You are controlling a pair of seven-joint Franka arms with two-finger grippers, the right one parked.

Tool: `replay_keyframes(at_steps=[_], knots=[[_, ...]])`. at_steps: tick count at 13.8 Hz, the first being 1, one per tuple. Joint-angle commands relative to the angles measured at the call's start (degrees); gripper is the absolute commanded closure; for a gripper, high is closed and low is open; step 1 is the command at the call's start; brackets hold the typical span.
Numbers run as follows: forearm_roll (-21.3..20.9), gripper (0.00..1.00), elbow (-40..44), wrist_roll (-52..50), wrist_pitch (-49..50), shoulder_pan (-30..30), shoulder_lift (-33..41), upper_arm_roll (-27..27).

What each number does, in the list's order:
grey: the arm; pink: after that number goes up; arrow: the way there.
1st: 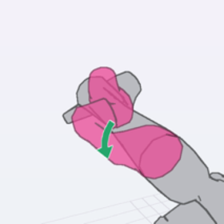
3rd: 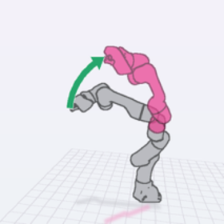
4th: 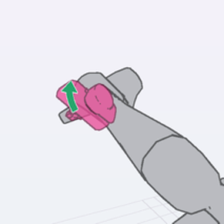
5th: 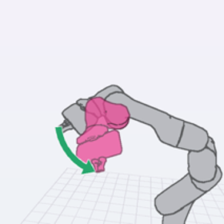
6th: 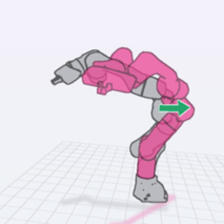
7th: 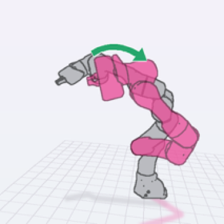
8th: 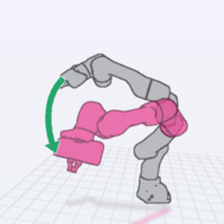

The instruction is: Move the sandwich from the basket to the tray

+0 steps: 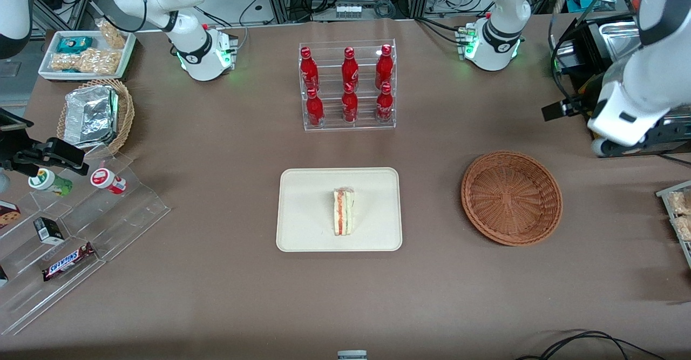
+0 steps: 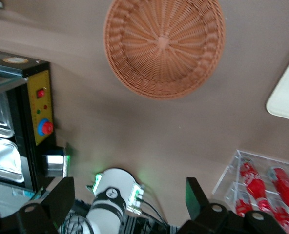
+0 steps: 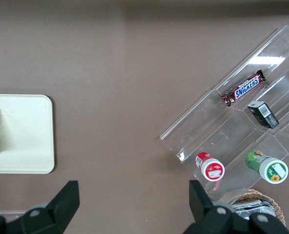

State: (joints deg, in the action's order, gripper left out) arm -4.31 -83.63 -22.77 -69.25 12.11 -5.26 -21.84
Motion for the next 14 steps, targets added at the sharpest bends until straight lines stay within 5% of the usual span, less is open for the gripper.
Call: replay_keyframes(at_steps=[1, 12, 14], knots=[[1.7, 0.00, -2.8, 9.6, 0.0, 0.0, 5.2, 5.1], [4.9, 0.00, -1.4, 10.6, -2.9, -0.6, 3.2, 6.3], [2.6, 0.00, -3.6, 10.5, -6.1, -5.7, 4.6, 8.6]])
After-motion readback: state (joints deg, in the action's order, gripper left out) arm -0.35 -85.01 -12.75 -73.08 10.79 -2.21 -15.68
